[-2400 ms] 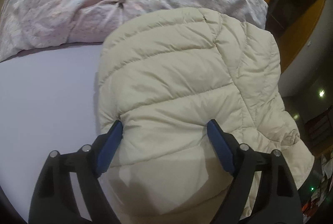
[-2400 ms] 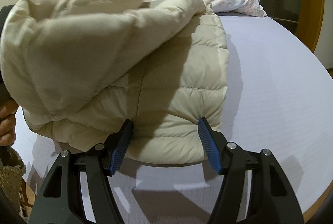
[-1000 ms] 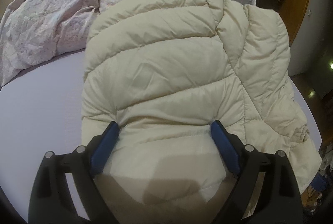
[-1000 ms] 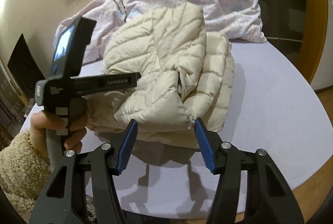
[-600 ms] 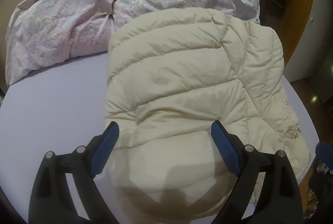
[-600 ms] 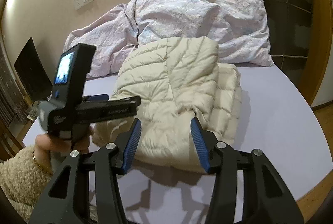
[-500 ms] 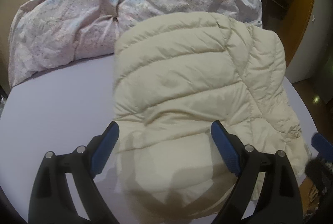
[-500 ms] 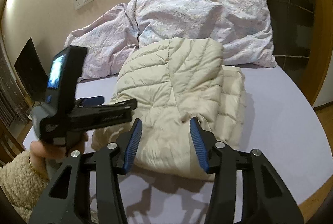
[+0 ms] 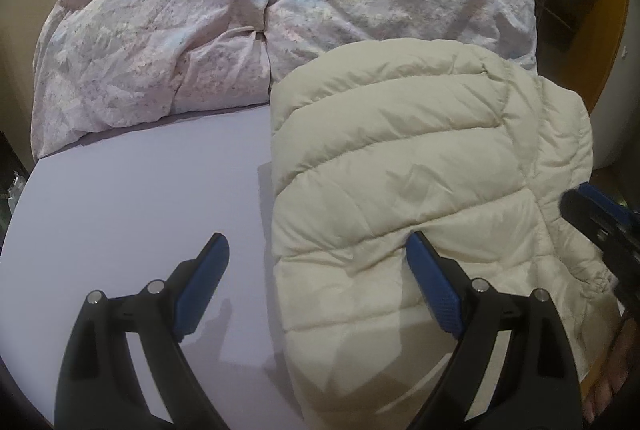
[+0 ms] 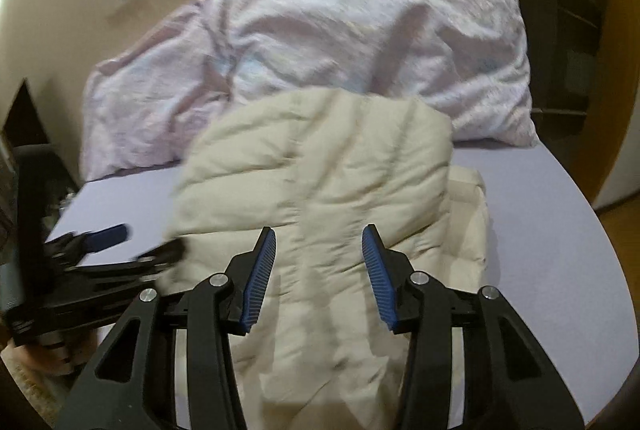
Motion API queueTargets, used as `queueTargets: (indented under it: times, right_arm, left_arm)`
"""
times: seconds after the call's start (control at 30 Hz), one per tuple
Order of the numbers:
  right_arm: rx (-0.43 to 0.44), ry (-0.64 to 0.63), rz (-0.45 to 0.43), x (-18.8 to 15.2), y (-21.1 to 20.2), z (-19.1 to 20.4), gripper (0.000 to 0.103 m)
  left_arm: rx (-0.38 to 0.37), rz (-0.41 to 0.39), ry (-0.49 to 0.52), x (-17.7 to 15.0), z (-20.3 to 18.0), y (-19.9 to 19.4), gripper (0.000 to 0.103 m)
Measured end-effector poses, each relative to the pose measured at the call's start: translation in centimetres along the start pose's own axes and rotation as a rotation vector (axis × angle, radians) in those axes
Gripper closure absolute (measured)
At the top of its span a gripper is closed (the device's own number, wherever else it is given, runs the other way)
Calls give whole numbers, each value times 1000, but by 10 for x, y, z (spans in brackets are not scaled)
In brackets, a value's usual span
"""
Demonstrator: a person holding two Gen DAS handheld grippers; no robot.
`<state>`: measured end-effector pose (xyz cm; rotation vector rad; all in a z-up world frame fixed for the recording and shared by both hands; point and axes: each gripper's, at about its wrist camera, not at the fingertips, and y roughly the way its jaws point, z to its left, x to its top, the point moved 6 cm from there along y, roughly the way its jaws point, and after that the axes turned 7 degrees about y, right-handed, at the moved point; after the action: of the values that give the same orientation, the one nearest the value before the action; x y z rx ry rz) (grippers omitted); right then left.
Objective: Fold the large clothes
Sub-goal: 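Press both tools on the folded jacket bundle to flatten it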
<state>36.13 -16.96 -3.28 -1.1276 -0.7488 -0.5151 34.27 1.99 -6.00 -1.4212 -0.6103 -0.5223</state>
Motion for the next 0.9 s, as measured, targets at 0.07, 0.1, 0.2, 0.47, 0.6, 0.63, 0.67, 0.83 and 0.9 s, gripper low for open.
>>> queueTargets:
  times: [0.07, 0.1, 0.2, 0.47, 0.6, 0.63, 0.67, 0.83, 0.9]
  right_arm:
    - [-25, 26, 32, 0, 16, -13, 61]
    - [-34, 31, 39, 0, 20, -17, 61]
    - [-57, 38, 56, 0, 31, -29, 62]
    - [-109, 60, 95, -10, 56, -60, 64]
    - [-117, 76, 102, -16, 63, -70, 64]
    - [-118, 81, 104, -18, 64, -73, 64]
    - [-118, 85, 105, -19, 64, -74, 64]
    - [-112, 114, 117, -22, 68, -85, 64]
    - [-108, 125, 120, -23, 69, -89, 64]
  left_arm:
    - [-3, 1, 4, 2, 0, 3, 13]
    - [-3, -1, 9, 4, -1, 5, 13]
    - [-12, -6, 16, 10, -3, 7, 13]
    - [-12, -59, 27, 42, -3, 3, 13]
    - [-4, -61, 60, 57, -11, 12, 13]
    - [-7, -55, 65, 58, -13, 16, 13]
    - [-13, -47, 71, 59, -16, 21, 13]
    - [-27, -15, 80, 55, -28, 44, 12]
    - [-32, -6, 84, 51, -31, 51, 12]
